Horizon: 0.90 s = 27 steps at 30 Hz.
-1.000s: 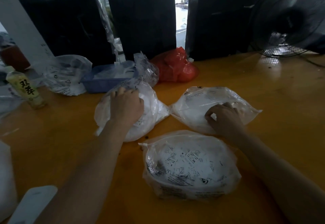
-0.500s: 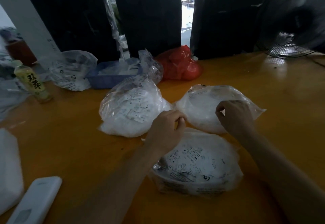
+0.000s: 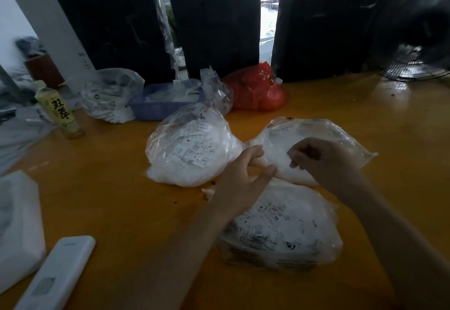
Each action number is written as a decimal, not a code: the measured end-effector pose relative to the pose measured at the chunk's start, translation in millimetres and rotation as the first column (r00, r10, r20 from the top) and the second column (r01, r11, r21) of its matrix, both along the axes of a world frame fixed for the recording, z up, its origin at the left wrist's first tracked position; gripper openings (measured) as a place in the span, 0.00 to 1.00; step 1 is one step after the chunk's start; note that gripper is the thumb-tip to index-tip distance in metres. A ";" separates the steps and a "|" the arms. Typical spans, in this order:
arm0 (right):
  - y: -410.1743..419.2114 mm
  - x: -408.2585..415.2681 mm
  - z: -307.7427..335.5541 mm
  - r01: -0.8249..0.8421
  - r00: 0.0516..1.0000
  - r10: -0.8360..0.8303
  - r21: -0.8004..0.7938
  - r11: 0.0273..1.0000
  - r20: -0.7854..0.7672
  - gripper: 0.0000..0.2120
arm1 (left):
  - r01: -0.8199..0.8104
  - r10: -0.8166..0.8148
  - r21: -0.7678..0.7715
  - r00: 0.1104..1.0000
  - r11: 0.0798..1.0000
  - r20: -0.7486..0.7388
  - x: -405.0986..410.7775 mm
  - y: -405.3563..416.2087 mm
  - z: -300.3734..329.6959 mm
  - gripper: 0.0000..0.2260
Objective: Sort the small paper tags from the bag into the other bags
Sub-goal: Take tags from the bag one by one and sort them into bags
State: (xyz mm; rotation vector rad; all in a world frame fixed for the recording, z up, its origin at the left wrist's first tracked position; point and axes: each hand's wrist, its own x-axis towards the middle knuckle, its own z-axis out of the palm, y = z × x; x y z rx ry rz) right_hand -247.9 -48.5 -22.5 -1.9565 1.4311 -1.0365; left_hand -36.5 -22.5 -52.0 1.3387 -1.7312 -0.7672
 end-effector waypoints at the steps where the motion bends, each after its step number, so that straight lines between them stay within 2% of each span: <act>1: 4.4 6.3 0.6 -0.062 0.998 0.062 0.047 0.997 0.005 0.04 | 0.023 -0.015 0.075 0.995 0.997 -0.098 -1.1 0.5 2.5 0.26; 2: 7.2 12.0 -0.8 -0.113 0.994 0.113 0.074 0.991 -0.001 0.04 | 0.041 -0.015 0.134 0.982 0.990 -0.190 -1.3 0.5 4.3 0.24; 4: 9.9 20.4 -5.3 -0.160 0.987 0.157 0.107 0.981 0.041 0.02 | 0.034 0.033 0.188 0.939 0.982 -0.341 1.0 0.8 5.4 0.10; 5: 11.0 23.0 -6.5 -0.166 0.984 0.154 0.135 0.977 0.093 0.01 | 0.018 0.067 0.207 0.914 0.978 -0.400 2.2 1.0 5.1 0.06; 7: 11.9 24.9 -10.5 -0.190 0.972 0.152 0.215 0.958 0.180 0.09 | -0.004 0.151 0.278 0.847 0.961 -0.510 4.7 2.8 4.5 0.06; 9: 12.2 26.0 -14.8 -0.196 0.974 0.156 0.256 0.947 0.166 0.08 | -0.001 0.228 0.353 0.764 0.936 -0.603 7.7 4.9 4.8 0.07; 11: 10.9 24.5 -16.5 -0.165 0.983 0.142 0.230 0.959 0.117 0.01 | 0.017 0.248 0.380 0.731 0.925 -0.636 12.4 7.3 4.6 0.08; 13: 10.8 24.0 -15.6 -0.140 0.990 0.133 0.181 0.973 0.052 0.04 | 0.069 0.210 0.389 0.749 0.919 -0.629 17.3 10.1 3.5 0.09; 16: 11.3 27.9 -15.9 -0.182 0.972 0.195 0.104 0.978 -0.131 0.05 | 0.141 0.147 0.394 0.774 0.908 -0.616 20.6 15.2 0.5 0.14; 19: 11.8 20.1 -11.1 -0.233 0.943 0.241 0.063 0.970 -0.229 0.06 | 0.124 0.167 0.381 0.747 0.916 -0.643 21.8 17.2 -5.2 0.11; 21: 11.7 10.7 -6.8 -0.344 0.834 0.358 0.112 0.932 -0.420 0.07 | 0.119 0.195 0.396 0.721 0.911 -0.665 22.8 16.9 -9.0 0.11; 23: 13.2 7.9 -8.9 -0.380 0.647 0.416 0.203 0.902 -0.639 0.08 | 0.134 0.210 0.412 0.698 0.901 -0.685 23.0 16.7 -12.6 0.11; 24: 13.3 8.1 -12.6 -0.368 0.570 0.404 0.217 0.904 -0.716 0.13 | 0.145 0.214 0.413 0.677 0.899 -0.704 22.5 16.9 -14.2 0.12; 25: 13.4 9.3 -15.6 -0.348 0.526 0.388 0.225 0.910 -0.757 0.16 | 0.157 0.217 0.409 0.651 0.899 -0.727 21.9 16.9 -15.4 0.14; 27: 12.3 11.2 -18.2 -0.334 0.523 0.368 0.213 0.918 -0.769 0.15 | 0.176 0.219 0.399 0.609 0.900 -0.762 20.7 17.3 -16.3 0.16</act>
